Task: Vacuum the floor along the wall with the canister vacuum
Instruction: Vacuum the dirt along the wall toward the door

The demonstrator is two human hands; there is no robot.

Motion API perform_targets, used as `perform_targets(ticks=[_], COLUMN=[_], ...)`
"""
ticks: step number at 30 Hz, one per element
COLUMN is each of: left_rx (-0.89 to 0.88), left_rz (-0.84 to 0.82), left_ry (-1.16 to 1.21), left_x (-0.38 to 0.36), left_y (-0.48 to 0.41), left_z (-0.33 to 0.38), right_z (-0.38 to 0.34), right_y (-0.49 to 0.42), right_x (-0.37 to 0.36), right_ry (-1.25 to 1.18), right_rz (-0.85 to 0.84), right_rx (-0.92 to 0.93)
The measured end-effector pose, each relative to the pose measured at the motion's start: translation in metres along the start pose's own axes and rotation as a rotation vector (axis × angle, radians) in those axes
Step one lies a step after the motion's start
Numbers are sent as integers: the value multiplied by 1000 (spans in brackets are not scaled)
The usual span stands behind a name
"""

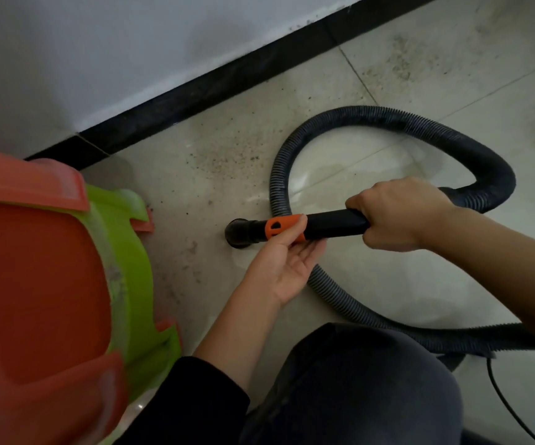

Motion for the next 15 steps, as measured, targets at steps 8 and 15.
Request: perform_targets(ticks=[8,15], left_rx=[-25,-20], left_rz=[9,40], left_ry=[16,66], left_x=[3,14], left_y=[5,9], left_z=[-5,-6], right_z=[-8,-14], right_y=[5,1], right_x=[-1,0], right_ry=[-13,7], right_rz=[6,2], right_rx=[-8,69])
Point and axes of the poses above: each hand's wrist, its own y-axis away from the middle knuckle, its own x-axis out of the back of the hand, z = x × y, the point moved 1 cm from there along -y, towards the middle knuckle, and after that the axes turned 12 degrees about z, right-handed, at the moved point
